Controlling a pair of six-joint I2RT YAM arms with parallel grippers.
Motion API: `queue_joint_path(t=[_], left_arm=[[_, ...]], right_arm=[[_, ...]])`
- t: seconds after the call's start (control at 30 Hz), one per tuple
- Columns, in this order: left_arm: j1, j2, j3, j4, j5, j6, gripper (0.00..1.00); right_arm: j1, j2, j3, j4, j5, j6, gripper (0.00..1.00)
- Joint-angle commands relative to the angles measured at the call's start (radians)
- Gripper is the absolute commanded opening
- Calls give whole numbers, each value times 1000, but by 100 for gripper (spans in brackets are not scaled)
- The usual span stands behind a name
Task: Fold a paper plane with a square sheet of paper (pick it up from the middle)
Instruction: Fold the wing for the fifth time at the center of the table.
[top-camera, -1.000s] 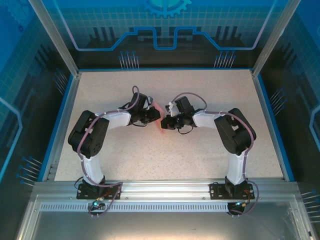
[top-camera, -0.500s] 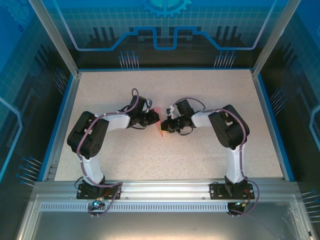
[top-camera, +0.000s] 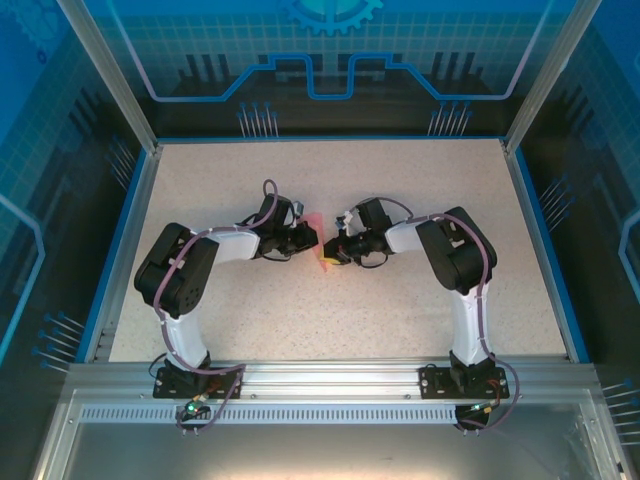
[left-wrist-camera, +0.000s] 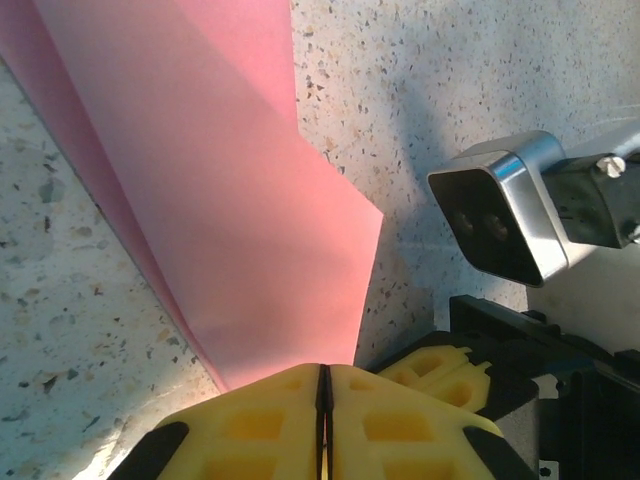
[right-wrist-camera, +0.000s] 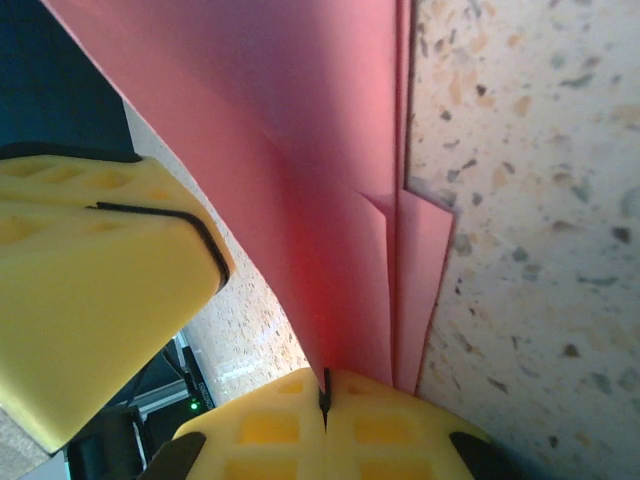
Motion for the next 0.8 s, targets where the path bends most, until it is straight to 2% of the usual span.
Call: queue_joint_path(t=[0.0, 0.5, 0.77], left_arm=[[7, 4, -13, 22, 25, 21, 12], [7, 78, 24, -13, -2, 21, 8], [1, 107, 59, -107, -55, 19, 6]], right_arm=[[-16, 62, 5, -51, 25, 33, 0], [-21, 83, 28, -119, 32, 28, 0], [-20, 84, 35, -134, 30, 26, 0]])
